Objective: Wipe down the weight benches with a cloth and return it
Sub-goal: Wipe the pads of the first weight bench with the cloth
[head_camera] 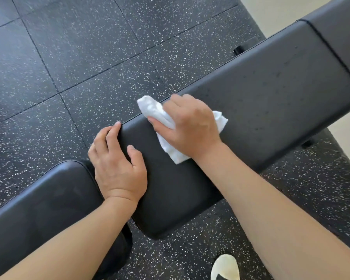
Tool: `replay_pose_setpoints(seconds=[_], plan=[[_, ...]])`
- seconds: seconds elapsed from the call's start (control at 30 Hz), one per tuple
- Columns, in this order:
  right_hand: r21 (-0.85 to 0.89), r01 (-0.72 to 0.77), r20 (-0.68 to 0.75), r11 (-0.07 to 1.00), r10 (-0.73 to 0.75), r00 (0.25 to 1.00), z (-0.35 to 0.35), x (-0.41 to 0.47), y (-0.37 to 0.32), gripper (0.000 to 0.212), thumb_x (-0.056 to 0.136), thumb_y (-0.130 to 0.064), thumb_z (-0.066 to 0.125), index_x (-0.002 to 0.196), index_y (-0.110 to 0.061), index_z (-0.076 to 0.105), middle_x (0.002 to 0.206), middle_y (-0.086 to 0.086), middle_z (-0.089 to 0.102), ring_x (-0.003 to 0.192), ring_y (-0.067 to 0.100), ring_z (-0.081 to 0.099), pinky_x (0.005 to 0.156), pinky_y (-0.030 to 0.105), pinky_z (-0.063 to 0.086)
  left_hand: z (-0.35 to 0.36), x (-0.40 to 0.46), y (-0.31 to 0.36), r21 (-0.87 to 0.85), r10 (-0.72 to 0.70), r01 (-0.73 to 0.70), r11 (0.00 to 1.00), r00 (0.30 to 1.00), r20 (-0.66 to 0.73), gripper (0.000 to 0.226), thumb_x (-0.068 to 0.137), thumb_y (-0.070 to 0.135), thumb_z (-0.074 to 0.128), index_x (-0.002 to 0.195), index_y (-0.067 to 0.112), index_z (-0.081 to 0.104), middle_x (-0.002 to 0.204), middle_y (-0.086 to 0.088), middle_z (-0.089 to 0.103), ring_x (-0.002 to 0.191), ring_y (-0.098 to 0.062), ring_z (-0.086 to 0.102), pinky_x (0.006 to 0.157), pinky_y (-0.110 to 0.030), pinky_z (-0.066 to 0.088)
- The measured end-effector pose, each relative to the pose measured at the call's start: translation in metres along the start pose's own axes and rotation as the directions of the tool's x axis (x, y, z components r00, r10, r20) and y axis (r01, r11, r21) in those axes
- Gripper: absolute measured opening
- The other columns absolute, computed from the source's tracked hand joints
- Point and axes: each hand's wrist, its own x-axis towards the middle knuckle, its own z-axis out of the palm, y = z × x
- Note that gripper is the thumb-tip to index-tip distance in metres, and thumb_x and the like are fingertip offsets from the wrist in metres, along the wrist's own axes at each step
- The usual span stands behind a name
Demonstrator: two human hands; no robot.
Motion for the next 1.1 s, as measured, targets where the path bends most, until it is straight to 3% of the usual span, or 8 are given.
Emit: replay_pose_setpoints(seconds=[0.23,0.33,0.47,0.6,0.83,0.97,1.1], plan=[[0.075,-0.015,0.058,0.997,0.011,0.998,0.001,-0.004,-0.015,0.040,0.094,-0.046,0.070,0.074,-0.013,0.058,0.073,0.005,0.055,0.067,0.030,0.052,0.057,0.043,0.042,-0.002,-0.001,0.007,-0.013,-0.017,0.017,1.000,1.000,-0.006,0.058,0.092,0.032,0.042,0.149,0.021,0.049,0.150,-0.002,0.046,0.132,-0.034,0.041,0.112,-0.045,0.036],[0.057,0.055,0.109,0.997,-0.061,0.992,-0.024,-0.047,-0.006,0.043,0.097,-0.046,0.067,0.072,-0.013,0.054,0.071,0.003,0.049,0.064,0.024,0.043,0.054,0.041,0.040,-0.003,-0.002,0.009,-0.023,-0.011,0.010,1.000,1.000,-0.021,0.058,0.092,0.032,0.042,0.148,0.020,0.050,0.150,-0.003,0.047,0.133,-0.035,0.042,0.112,-0.041,0.033],[0.033,0.075,0.155,0.997,-0.079,0.985,-0.066,-0.102,0.022,0.045,0.099,-0.038,0.068,0.067,-0.013,0.048,0.068,-0.002,0.035,0.063,0.021,0.030,0.051,0.041,0.035,-0.005,-0.002,0.008,-0.033,-0.044,0.043,0.999,0.999,-0.011,0.058,0.092,0.034,0.044,0.149,0.022,0.050,0.150,-0.001,0.047,0.132,-0.036,0.042,0.112,-0.047,0.039],[-0.056,0.116,0.168,0.992,-0.106,0.980,-0.066,-0.104,0.027,0.044,0.096,-0.032,0.069,0.066,-0.016,0.042,0.068,-0.003,0.028,0.062,0.021,0.026,0.050,0.040,0.030,-0.006,-0.001,0.005,-0.037,-0.044,0.045,0.998,0.999,0.017,0.059,0.092,0.036,0.044,0.150,0.021,0.050,0.151,-0.002,0.047,0.133,-0.036,0.042,0.110,-0.044,0.039],[-0.156,-0.034,0.089,0.987,0.048,0.995,-0.006,0.000,0.010,0.040,0.099,-0.040,0.059,0.070,-0.018,0.044,0.069,0.003,0.046,0.063,0.024,0.042,0.055,0.037,0.034,-0.012,0.001,0.004,-0.047,-0.059,0.063,0.997,0.996,0.072,0.060,0.091,0.035,0.048,0.150,0.020,0.051,0.152,-0.003,0.047,0.136,-0.034,0.041,0.105,-0.047,0.042],[-0.235,-0.192,0.176,0.953,0.236,0.956,0.021,0.057,0.007,0.040,0.095,-0.046,0.061,0.070,-0.020,0.043,0.073,0.002,0.054,0.070,0.030,0.052,0.059,0.034,0.029,-0.014,0.003,0.004,-0.045,-0.057,0.061,0.997,0.993,0.100,0.060,0.092,0.036,0.048,0.150,0.021,0.051,0.153,-0.002,0.047,0.137,-0.033,0.041,0.105,-0.047,0.042],[-0.293,-0.189,0.329,0.937,0.284,0.900,0.029,0.076,0.005,0.042,0.097,-0.052,0.053,0.071,-0.020,0.041,0.076,-0.004,0.047,0.074,0.026,0.046,0.064,0.036,0.027,-0.019,0.004,0.005,-0.044,-0.060,0.067,0.997,0.988,0.143,0.061,0.093,0.035,0.048,0.151,0.020,0.050,0.153,-0.002,0.047,0.137,-0.033,0.041,0.105,-0.048,0.044]])
